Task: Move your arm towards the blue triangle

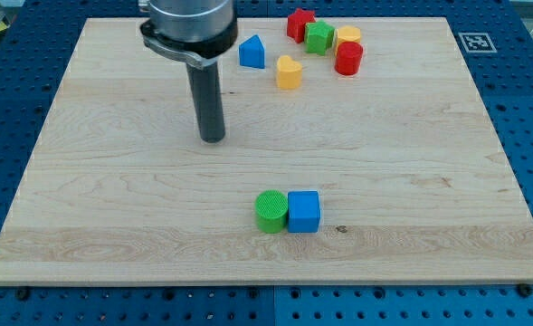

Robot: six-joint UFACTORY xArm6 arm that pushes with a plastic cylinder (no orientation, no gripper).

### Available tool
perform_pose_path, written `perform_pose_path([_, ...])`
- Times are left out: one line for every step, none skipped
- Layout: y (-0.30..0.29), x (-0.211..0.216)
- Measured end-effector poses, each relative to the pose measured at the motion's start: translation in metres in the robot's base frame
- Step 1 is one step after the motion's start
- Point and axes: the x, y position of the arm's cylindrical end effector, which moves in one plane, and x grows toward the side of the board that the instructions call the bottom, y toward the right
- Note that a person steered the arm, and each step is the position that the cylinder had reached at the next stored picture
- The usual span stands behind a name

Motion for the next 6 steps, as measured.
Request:
perform_pose_path([-0.018, -0.024])
perform_pose_path([-0.031, -0.051])
perform_pose_path([-0.043, -0.074])
perform_pose_path([-0.047, -0.096])
perform_pose_path([-0.049, -0.119])
perform_pose_path([-0.049, -0.14])
